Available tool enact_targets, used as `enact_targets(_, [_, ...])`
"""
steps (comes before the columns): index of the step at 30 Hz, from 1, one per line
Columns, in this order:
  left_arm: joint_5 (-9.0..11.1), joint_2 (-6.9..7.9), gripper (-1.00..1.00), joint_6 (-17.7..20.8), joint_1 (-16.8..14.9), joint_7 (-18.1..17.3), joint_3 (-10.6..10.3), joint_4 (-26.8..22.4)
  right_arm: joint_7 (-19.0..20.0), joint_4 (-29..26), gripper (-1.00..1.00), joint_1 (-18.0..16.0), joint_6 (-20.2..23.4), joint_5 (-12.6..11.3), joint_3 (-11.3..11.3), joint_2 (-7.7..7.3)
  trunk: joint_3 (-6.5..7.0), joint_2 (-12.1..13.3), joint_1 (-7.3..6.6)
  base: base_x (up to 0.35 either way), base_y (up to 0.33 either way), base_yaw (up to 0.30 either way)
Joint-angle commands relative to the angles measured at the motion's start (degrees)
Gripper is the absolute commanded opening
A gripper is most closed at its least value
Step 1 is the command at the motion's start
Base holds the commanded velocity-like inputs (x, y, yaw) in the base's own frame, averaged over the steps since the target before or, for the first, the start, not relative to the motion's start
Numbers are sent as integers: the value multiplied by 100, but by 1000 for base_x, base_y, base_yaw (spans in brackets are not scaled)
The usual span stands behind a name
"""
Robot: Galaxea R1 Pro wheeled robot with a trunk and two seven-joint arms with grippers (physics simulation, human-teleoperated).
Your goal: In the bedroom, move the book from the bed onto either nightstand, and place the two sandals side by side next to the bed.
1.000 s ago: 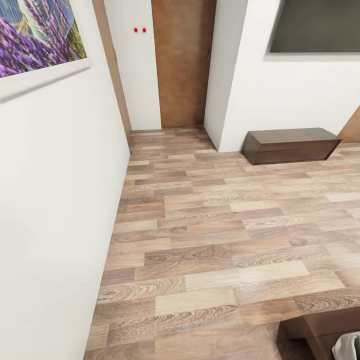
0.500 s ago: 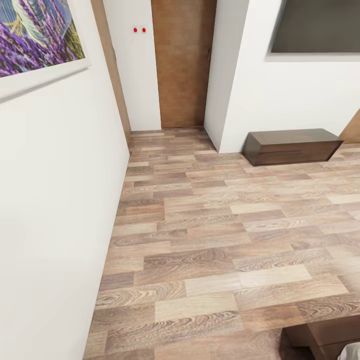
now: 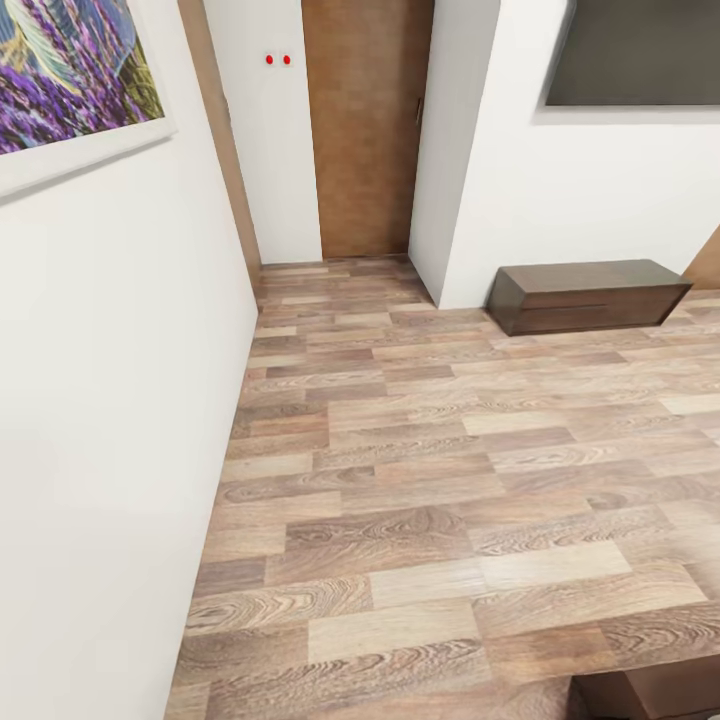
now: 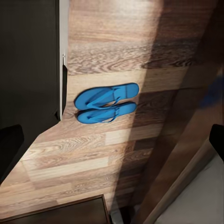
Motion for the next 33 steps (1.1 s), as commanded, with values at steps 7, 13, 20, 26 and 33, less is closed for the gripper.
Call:
enact_targets(7, [53, 2, 100, -17, -2, 21, -49, -1, -17, -14, 100, 1, 54, -3, 47, -1, -4, -2, 1, 125, 0, 0])
enact_targets(13, [53, 2, 100, -21, -2, 21, -49, -2, -17, -14, 100, 1, 54, -3, 47, -1, -4, -2, 1, 116, 0, 0])
enact_targets(20, [53, 2, 100, -18, -2, 21, -49, -2, -17, -14, 100, 1, 54, -3, 47, -1, -4, -2, 1, 103, 0, 0])
enact_targets(26, [53, 2, 100, -17, -2, 21, -49, -2, -17, -14, 100, 1, 54, -3, 47, -1, -4, -2, 1, 98, 0, 0])
enact_targets(33, [52, 0, 100, -18, -2, 21, -49, -2, -17, -14, 100, 1, 54, -3, 47, -1, -4, -2, 1, 97, 0, 0])
